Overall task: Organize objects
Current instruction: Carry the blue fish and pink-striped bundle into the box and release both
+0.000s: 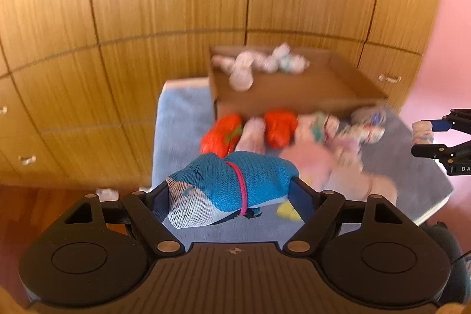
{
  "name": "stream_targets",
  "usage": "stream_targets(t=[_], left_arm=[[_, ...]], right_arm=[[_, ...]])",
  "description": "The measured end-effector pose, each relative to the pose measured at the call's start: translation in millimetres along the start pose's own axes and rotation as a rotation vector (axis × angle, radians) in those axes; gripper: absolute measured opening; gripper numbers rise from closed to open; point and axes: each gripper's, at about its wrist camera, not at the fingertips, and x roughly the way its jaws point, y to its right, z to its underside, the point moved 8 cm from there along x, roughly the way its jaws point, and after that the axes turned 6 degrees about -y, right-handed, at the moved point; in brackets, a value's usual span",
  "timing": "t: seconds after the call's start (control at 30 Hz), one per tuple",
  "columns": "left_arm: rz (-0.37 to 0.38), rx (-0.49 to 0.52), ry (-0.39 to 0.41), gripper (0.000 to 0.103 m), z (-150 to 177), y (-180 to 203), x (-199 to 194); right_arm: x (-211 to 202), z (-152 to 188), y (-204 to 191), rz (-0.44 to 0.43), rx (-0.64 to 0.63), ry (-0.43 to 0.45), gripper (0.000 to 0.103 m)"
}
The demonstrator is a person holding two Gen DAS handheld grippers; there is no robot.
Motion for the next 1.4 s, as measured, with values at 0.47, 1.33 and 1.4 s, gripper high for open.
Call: stream_targets(t=[0.47,1.33,1.4], left_arm=[[0.118,0.145,0.049,0.084,-129,65,21],[0.217,0.455,-0.035,0.084,-237,176,263],[0.2,0.507,-0.05,0.084,-233,178,274]], right_arm=[[-20,-67,73,0.085,-0.042,0.065,0.053],[132,-125,119,0.07,-0.278,-0.06,0.053],[142,-126,114,0.061,-0.309,-0.068,0.053]])
